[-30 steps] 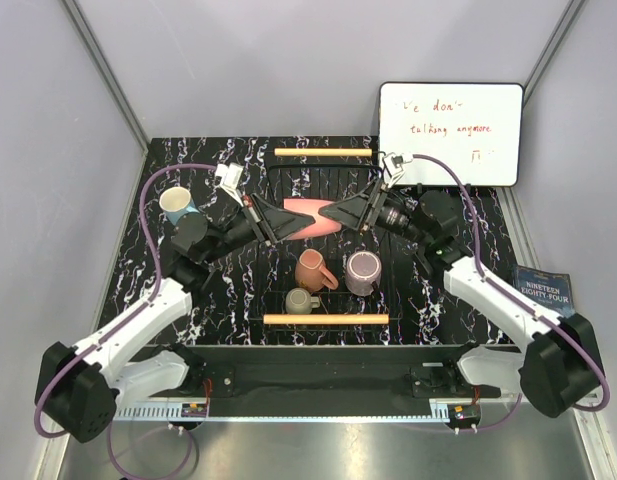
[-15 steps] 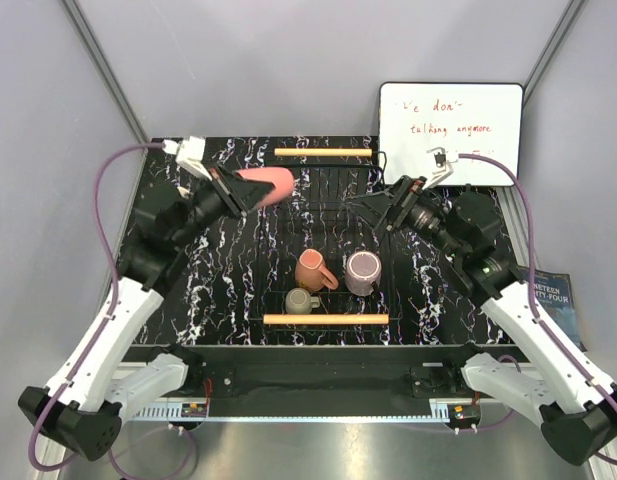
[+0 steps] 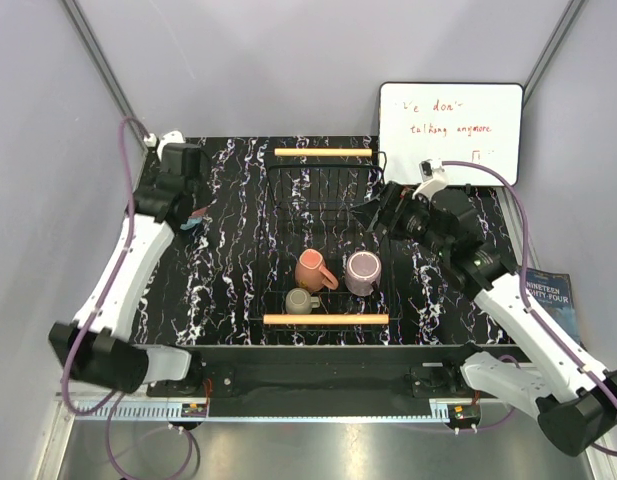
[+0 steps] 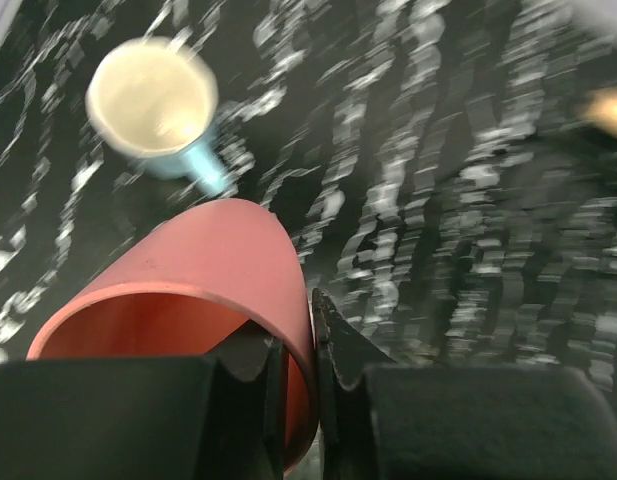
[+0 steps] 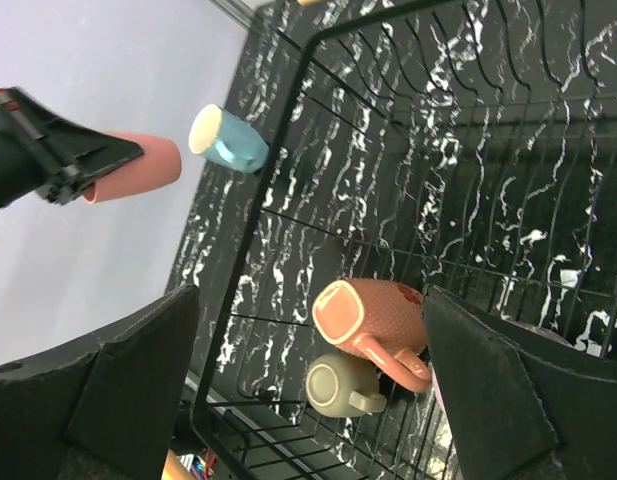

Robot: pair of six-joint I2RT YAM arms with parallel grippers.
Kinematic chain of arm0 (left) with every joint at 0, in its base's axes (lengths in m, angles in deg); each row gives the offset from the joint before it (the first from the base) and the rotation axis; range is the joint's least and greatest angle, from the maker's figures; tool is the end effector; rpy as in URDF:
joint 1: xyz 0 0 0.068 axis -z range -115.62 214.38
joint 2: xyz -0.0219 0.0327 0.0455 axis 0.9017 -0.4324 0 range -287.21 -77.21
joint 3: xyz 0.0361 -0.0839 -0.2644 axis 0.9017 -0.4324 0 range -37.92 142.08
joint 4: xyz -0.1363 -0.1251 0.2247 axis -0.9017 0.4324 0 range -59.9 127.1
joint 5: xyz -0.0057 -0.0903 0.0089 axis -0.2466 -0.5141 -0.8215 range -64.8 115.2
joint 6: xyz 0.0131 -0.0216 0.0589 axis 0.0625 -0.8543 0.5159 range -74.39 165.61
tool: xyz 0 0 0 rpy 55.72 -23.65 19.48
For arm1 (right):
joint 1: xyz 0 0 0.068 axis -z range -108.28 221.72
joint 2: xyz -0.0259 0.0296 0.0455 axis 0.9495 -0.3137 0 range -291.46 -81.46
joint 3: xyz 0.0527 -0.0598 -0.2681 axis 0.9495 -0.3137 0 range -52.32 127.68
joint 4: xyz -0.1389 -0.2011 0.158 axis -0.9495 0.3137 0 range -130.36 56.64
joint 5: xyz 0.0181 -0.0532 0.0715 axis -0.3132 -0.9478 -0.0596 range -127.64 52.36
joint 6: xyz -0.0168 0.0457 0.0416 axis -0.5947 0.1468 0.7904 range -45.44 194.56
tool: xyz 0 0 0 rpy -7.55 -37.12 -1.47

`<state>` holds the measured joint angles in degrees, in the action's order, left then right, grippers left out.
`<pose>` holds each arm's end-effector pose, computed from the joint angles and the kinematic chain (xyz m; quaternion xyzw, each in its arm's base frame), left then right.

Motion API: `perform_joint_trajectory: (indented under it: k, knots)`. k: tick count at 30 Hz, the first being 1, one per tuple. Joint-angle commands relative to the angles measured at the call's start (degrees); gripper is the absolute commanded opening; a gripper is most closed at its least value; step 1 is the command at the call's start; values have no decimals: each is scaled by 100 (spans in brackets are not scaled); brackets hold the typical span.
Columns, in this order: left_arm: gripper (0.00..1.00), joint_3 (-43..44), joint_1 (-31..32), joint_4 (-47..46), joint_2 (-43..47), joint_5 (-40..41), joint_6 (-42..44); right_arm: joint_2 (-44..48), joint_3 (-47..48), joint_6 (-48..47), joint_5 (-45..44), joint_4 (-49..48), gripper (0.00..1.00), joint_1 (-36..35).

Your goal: Unload the cups from the dish rack

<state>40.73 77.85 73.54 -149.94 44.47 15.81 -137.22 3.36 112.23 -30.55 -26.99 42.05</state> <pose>0.2996 -0.0549 0.3871 -0.1989 0.8648 -0.0212 0.4605 0.2261 0.1359 0.3685 0.0164 0.7844 0.3831 0.4876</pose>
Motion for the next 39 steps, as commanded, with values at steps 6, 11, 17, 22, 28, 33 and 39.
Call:
perform_joint_trajectory:
  k: [6, 11, 17, 22, 28, 33, 39]
  knots:
    - [0, 764, -170, -99, -1636, 104, 141, -259, 75, -190, 55, 17, 100, -12]
    - [0, 1459, -152, -99, -2464, -160, 124, -285, -4, -243, 29, 26, 100, -12]
    - [0, 1846, -152, -81, -3291, -116, 89, -356, 4, -286, 55, 17, 100, -12]
    - [0, 2118, -161, 94, -3906, -160, 18, -426, 22, -313, -6, 43, 100, -12]
    - [0, 2444, -187, 217, -4425, -283, 10, -558, 118, -357, -41, 96, 100, -12]
    - [0, 2603, -275, 279, -4723, -520, -61, -611, 136, -410, -94, 113, 100, -4]
    - [0, 2427, -398, 261, -4768, -520, -140, -663, 136, -436, -85, 114, 100, -12]
